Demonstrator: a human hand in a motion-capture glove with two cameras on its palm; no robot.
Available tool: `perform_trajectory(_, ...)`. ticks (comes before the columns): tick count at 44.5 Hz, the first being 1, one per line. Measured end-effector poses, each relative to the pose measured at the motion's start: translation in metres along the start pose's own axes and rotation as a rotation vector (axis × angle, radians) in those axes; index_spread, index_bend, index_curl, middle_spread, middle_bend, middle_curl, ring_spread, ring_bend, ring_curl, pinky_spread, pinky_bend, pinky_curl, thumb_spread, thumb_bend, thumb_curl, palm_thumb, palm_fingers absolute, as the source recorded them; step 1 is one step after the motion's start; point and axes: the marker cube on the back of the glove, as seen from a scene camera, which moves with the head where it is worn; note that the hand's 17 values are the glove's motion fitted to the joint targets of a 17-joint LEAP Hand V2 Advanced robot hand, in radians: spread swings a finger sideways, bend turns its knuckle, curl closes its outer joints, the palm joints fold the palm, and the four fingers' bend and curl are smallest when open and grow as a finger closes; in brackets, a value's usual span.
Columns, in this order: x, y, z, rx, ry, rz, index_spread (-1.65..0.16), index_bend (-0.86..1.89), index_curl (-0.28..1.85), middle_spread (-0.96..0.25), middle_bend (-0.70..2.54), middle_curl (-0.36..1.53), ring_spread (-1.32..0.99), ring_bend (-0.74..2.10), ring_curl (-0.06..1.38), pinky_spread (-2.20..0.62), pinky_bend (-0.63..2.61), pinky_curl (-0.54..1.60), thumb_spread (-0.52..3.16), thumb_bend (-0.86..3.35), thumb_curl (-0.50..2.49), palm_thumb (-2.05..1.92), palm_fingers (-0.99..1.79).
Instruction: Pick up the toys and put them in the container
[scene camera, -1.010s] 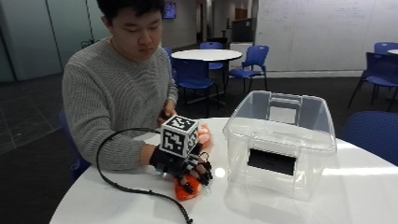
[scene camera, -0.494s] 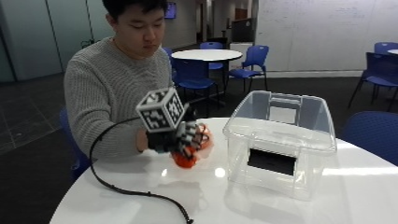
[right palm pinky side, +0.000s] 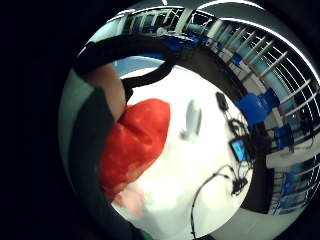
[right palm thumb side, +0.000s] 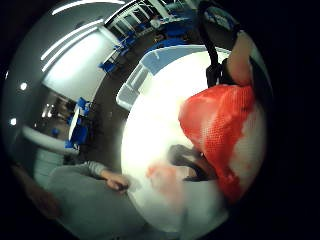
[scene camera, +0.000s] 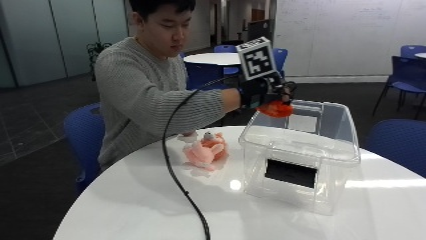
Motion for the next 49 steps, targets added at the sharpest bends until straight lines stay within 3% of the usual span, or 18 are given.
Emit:
perform_trajectory(5, -0.055, -0.052, 0.041, -0.069, 0.029, -0.047, -0.36, 0.52, 0.79, -0.28, 0.82, 0.78, -0.62, 0.91, 0.61, -0.36, 0.75, 0.47, 0.8, 0.14, 0.87, 0.57, 0.73)
perform_trajectory(12, -0.065, -0.068, 0.067, -0.198, 0.054, -0.032, -0.38, 0.53, 0.83, -0.28, 0.83, 0.82, -0.62, 0.93, 0.64, -0.33, 0.78, 0.48, 0.79, 0.13, 0.92, 0.56, 0.64)
perform_trajectory(16, -0.053, -0.059, 0.079, -0.364, 0.087, -0.018, -0.38, 0.25, 0.79, -0.29, 0.78, 0.8, -0.57, 0.93, 0.66, -0.23, 0.83, 0.51, 0.94, 0.06, 0.86, 0.43, 0.24)
perform_trajectory(18, -0.048, -0.054, 0.08, -0.394, 0.082, -0.029, -0.37, 0.08, 0.73, -0.28, 0.61, 0.74, -0.51, 0.83, 0.64, -0.18, 0.96, 0.55, 1.02, -0.04, 0.78, 0.29, -0.18)
perform_trajectory(20, -0.045, -0.049, 0.079, -0.392, 0.071, -0.024, -0.38, 0.08, 0.68, -0.27, 0.48, 0.68, -0.45, 0.72, 0.61, -0.13, 0.98, 0.53, 1.04, -0.08, 0.72, 0.19, -0.32)
perform_trajectory(33, -0.055, 0.006, 0.04, -0.302, -0.011, -0.045, -0.38, 0.1, 0.46, -0.23, 0.2, 0.52, -0.26, 0.4, 0.46, 0.02, 0.85, 0.44, 1.16, -0.03, 0.53, 0.0, -0.2)
perform_trajectory(43, -0.042, 0.123, -0.013, -0.256, -0.147, -0.137, -0.38, 0.13, 0.39, -0.22, 0.17, 0.47, -0.21, 0.35, 0.43, 0.05, 0.8, 0.4, 1.25, -0.01, 0.46, 0.02, -0.11)
perform_trajectory(49, -0.043, 0.185, -0.006, -0.247, -0.051, -0.108, -0.39, 0.16, 0.38, -0.21, 0.18, 0.46, -0.2, 0.34, 0.42, 0.05, 0.77, 0.39, 1.27, -0.01, 0.43, 0.03, -0.05)
